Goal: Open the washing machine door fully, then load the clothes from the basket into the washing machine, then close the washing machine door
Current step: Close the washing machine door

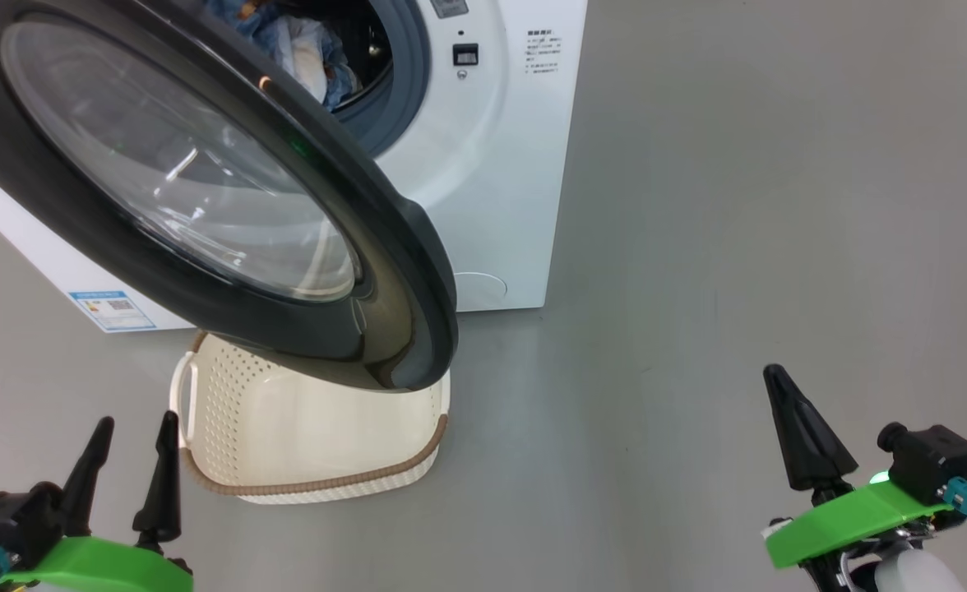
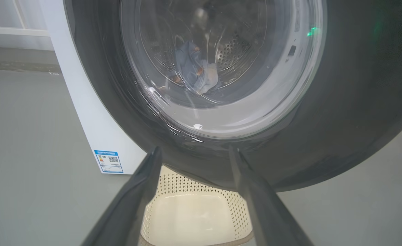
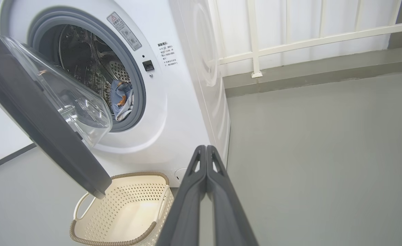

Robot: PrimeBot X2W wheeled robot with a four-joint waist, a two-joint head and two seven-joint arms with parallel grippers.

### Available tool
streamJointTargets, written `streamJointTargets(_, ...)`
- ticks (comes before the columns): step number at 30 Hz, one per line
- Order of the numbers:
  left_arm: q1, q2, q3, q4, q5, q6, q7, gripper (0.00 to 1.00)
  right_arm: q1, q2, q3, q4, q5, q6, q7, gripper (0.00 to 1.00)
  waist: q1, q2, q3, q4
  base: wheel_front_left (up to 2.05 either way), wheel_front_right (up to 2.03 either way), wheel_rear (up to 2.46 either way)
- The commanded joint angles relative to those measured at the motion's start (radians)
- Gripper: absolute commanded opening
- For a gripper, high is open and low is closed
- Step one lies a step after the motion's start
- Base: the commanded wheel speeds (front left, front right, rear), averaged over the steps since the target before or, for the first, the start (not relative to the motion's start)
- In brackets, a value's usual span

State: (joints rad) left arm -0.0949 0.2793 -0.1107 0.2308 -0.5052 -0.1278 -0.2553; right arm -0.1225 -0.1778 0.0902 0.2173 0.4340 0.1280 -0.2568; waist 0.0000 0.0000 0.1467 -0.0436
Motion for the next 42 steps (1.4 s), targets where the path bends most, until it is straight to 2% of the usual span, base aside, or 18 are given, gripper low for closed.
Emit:
streamJointTargets(1, -0.006, 0.022, 0.042, -0.025, 0.012, -0.003, -0.006, 1.00, -0.027, -0.004, 0.027, -0.030, 0.004, 0.003, -0.005, 0.00, 0.0000, 0.0000, -0.002, 0.003, 0.00, 0.00, 0.00)
streamJointTargets(19, 0.046, -0.031, 0.091, -0.108, 0.047, -0.003, -0.006, 1.00, -0.254, 0.040, 0.179, -0.228, 0.036, 0.003, -0.005, 0.00, 0.0000, 0.0000, -0.034, 0.062, 0.00, 0.00, 0.00)
streamJointTargets(27, 0.061, -0.048, 0.092, -0.148, 0.062, -0.003, -0.006, 1.00, -0.339, 0.066, 0.307, -0.327, 0.050, 0.003, -0.005, 0.00, 0.0000, 0.0000, -0.046, 0.091, 0.00, 0.00, 0.00)
streamJointTargets(35, 0.062, -0.058, 0.082, -0.164, 0.066, -0.003, -0.006, 1.00, -0.348, 0.070, 0.485, -0.259, 0.083, 0.003, -0.005, 0.00, 0.0000, 0.0000, -0.044, 0.119, 0.00, 0.00, 0.00)
streamJointTargets(42, 0.052, -0.063, 0.070, -0.165, 0.064, -0.003, -0.006, 1.00, -0.339, 0.070, 0.578, -0.149, 0.110, 0.003, -0.005, 0.00, 0.0000, 0.0000, -0.027, 0.142, 0.00, 0.00, 0.00)
